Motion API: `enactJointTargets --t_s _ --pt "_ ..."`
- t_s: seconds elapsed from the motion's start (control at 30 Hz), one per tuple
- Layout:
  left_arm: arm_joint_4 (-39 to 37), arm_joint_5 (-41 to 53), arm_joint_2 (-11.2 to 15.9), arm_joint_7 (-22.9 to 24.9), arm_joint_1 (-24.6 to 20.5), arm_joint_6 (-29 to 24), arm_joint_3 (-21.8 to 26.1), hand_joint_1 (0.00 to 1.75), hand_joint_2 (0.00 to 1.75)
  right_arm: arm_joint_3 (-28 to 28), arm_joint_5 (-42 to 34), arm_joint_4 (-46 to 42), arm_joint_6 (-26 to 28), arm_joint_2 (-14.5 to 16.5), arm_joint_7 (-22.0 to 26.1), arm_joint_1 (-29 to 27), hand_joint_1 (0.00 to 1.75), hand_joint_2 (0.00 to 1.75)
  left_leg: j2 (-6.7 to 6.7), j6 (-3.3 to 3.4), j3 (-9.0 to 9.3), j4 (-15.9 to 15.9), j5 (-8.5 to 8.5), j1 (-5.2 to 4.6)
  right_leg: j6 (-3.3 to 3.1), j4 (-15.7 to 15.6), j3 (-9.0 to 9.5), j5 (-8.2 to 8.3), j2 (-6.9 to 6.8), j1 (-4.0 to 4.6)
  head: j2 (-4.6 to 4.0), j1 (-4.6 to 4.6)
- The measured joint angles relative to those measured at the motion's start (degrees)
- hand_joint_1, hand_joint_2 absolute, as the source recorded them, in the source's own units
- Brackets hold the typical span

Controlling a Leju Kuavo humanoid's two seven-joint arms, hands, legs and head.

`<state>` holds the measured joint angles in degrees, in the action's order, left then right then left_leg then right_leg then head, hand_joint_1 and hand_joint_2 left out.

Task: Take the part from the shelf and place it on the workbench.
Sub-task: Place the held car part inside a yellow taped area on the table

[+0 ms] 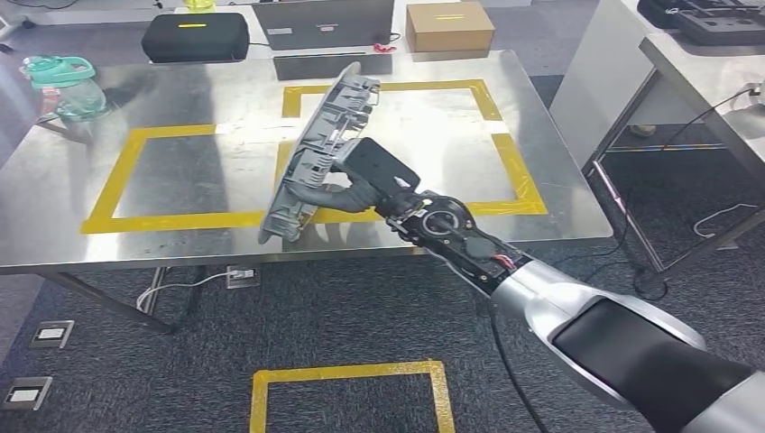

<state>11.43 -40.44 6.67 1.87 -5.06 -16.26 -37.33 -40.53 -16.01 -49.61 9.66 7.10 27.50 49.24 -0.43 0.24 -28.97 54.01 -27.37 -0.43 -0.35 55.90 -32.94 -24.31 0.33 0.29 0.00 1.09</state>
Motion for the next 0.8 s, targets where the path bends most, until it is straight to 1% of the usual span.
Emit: enactJointTargets --t_s 0.2,0.43,0.57,0.8 --pt "0.00 -0.49 0.07 0.04 0.03 -0.07 -0.33 0.00 1.75 -0.26 -1.35 4.65 1.95 1.53 1.69 1.57 1.75 1.75 0.01 0.00 0.07 0.00 0.00 0.00 0.00 0.00 0.06 0.00 0.00 0.00 0.01 0.00" --pt "0.00 -0.67 0.09 -0.07 0.09 -0.05 -0.37 0.00 1.75 -0.05 -1.83 7.16 6.64 1.63 2.14 1.70 1.75 1.75 0.01 0.00 0.13 0.01 0.00 -0.01 -0.01 -0.01 0.12 0.01 0.00 -0.01 0.00 0.02" --pt "0.00 -0.88 0.09 -0.06 0.11 -0.07 -0.39 0.00 1.75 0.78 -3.75 8.07 9.29 1.62 2.62 1.70 1.75 1.75 0.01 0.00 0.13 0.02 0.00 -0.01 -0.01 -0.01 0.12 0.01 0.00 -0.01 0.00 0.02" --pt "0.00 -1.62 0.15 -0.06 0.14 -0.22 -0.39 0.00 1.75 3.17 -6.77 9.19 10.97 1.61 3.36 1.73 1.75 1.75 0.03 -0.01 0.13 0.01 0.00 -0.01 -0.01 -0.01 0.10 0.01 0.04 -0.01 0.00 0.02"
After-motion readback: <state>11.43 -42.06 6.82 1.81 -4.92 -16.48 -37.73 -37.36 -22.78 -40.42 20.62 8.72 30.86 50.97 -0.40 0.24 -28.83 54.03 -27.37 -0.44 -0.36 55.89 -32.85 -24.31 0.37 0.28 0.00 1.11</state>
